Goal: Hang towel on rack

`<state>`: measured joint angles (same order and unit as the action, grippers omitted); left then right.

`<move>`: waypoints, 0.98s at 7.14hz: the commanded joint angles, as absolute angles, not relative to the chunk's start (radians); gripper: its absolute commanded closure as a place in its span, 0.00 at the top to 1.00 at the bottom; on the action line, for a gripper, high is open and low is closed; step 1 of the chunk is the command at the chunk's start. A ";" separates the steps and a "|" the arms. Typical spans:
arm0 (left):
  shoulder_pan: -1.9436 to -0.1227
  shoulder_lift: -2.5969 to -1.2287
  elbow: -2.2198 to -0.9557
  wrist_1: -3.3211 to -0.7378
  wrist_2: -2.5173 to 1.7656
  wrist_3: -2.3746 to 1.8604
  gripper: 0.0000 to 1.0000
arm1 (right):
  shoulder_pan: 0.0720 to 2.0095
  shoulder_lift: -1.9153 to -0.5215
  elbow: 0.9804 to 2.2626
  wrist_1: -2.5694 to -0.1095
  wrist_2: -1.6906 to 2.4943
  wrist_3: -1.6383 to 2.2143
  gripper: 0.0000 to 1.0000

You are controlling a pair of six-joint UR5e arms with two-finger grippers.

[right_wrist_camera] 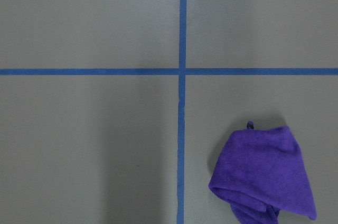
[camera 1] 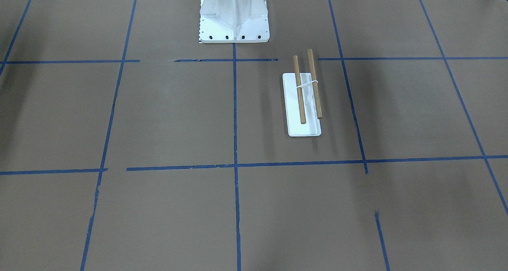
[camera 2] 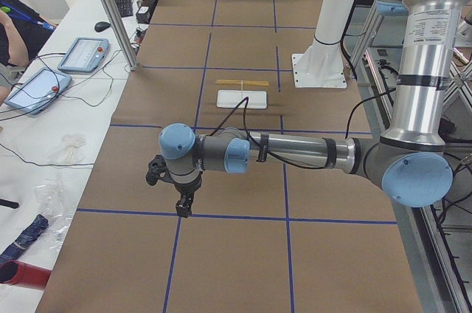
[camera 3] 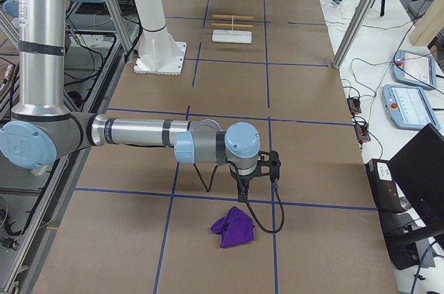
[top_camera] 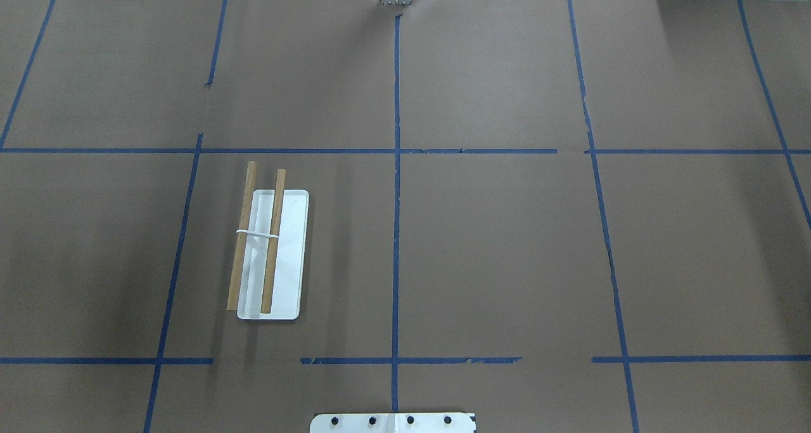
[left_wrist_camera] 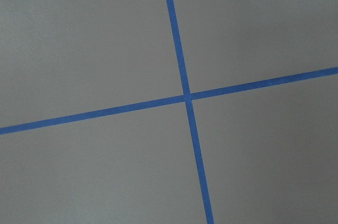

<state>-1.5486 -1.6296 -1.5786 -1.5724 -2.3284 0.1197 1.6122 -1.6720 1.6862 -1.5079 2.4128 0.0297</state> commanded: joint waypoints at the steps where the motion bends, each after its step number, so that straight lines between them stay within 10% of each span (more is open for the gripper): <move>1: -1.548 -1.629 -1.580 -1.572 -2.329 0.120 1.00 | 1.612 -1.674 1.686 -1.506 2.413 0.029 1.00; 7: -1.549 -1.631 -1.592 -1.574 -2.329 0.120 1.00 | 1.543 -1.643 1.590 -1.392 2.398 0.020 1.00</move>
